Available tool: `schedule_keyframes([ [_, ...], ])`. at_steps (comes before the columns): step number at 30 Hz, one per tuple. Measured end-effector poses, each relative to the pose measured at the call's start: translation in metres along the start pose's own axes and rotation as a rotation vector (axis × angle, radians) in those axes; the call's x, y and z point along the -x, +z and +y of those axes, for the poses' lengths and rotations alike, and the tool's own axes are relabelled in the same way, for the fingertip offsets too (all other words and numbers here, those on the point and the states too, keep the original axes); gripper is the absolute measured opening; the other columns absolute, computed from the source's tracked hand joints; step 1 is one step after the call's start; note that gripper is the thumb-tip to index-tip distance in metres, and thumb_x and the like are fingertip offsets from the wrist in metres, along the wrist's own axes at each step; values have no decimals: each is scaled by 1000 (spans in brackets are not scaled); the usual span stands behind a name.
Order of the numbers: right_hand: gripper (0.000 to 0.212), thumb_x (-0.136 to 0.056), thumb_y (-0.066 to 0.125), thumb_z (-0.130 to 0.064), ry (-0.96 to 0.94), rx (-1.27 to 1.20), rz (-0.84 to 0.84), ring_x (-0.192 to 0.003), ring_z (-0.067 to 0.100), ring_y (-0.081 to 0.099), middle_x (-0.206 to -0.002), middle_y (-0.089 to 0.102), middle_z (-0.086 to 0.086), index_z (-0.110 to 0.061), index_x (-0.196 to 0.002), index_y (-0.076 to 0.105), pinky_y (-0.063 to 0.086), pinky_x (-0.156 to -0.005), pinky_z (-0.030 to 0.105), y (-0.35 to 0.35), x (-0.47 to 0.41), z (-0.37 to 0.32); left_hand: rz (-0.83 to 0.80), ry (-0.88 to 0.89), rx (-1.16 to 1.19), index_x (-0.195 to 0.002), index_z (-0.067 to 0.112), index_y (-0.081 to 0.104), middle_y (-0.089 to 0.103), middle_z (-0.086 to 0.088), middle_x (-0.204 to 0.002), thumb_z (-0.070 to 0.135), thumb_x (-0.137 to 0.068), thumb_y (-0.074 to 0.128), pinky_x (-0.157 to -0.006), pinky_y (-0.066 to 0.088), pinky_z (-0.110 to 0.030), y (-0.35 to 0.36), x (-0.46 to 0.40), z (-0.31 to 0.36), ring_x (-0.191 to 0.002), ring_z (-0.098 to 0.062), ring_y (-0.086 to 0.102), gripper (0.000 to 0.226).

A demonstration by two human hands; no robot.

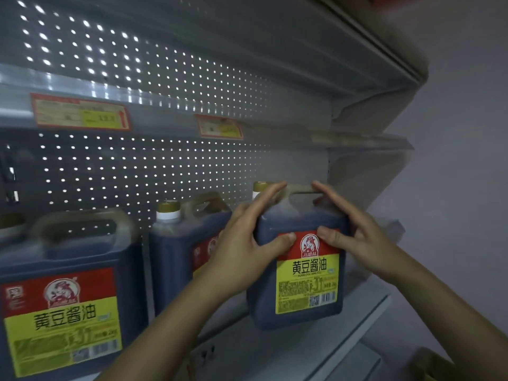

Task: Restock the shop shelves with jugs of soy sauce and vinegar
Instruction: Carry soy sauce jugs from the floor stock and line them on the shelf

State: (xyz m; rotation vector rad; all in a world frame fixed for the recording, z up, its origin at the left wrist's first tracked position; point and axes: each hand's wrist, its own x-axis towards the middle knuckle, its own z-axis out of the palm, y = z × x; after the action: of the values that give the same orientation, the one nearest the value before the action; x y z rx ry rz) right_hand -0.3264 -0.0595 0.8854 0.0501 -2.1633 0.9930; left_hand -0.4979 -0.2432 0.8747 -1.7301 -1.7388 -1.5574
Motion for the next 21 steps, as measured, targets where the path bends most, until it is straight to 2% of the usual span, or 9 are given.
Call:
schedule_keyframes([
  [2, 69, -92, 68, -16, -23, -69, -23, -133, 4, 54, -153, 48, -11, -43, -151, 43, 55, -93, 23, -5, -13, 23, 21, -17, -31, -148, 62, 33, 50, 16, -148, 37, -85, 82, -115, 43, -44, 12, -11, -11, -140, -2, 44, 84],
  [6, 67, -91, 68, -9, -45, -249, -69, -125, 12, 62, -142, 56, -7, -37, -149, 50, 57, -90, 26, -17, -41, 70, 44, -67, -52, -148, 62, 34, 52, 13, -145, 30, -85, 83, -108, 49, -46, 37, -33, -30, -136, -8, 49, 86],
  [8, 68, -90, 69, -8, -71, -279, -93, -127, 13, 61, -143, 55, -6, -34, -150, 49, 57, -91, 26, -25, -57, 92, 49, -96, -48, -147, 61, 36, 50, 11, -146, 27, -86, 82, -105, 52, -47, 48, -43, -34, -136, -10, 50, 84],
  [13, 68, -88, 71, -13, -135, -358, -195, -127, 16, 61, -146, 51, -2, -36, -148, 51, 58, -92, 32, -41, -100, 137, 116, -160, -83, -147, 55, 41, 50, 10, -144, 20, -88, 80, -98, 58, -42, 75, -63, -38, -130, -11, 56, 79],
  [17, 69, -87, 75, -16, -187, -400, -266, -128, 21, 61, -148, 50, 4, -36, -148, 52, 58, -97, 42, -33, -129, 164, 200, -233, -169, -147, 55, 40, 47, 10, -145, 21, -88, 79, -100, 57, -42, 84, -66, -43, -132, -8, 52, 78],
  [19, 69, -87, 76, -14, -215, -392, -287, -131, 20, 59, -147, 50, 3, -41, -146, 53, 58, -98, 41, -22, -139, 177, 210, -276, -216, -147, 55, 39, 45, 9, -147, 21, -88, 79, -101, 56, -43, 83, -63, -48, -135, -8, 50, 79],
  [21, 68, -88, 75, -9, -223, -437, -317, -131, 19, 58, -146, 49, 0, -46, -141, 54, 59, -95, 35, -11, -144, 185, 232, -310, -229, -147, 54, 40, 45, 9, -146, 17, -88, 79, -99, 58, -40, 85, -59, -53, -133, -11, 53, 79],
])
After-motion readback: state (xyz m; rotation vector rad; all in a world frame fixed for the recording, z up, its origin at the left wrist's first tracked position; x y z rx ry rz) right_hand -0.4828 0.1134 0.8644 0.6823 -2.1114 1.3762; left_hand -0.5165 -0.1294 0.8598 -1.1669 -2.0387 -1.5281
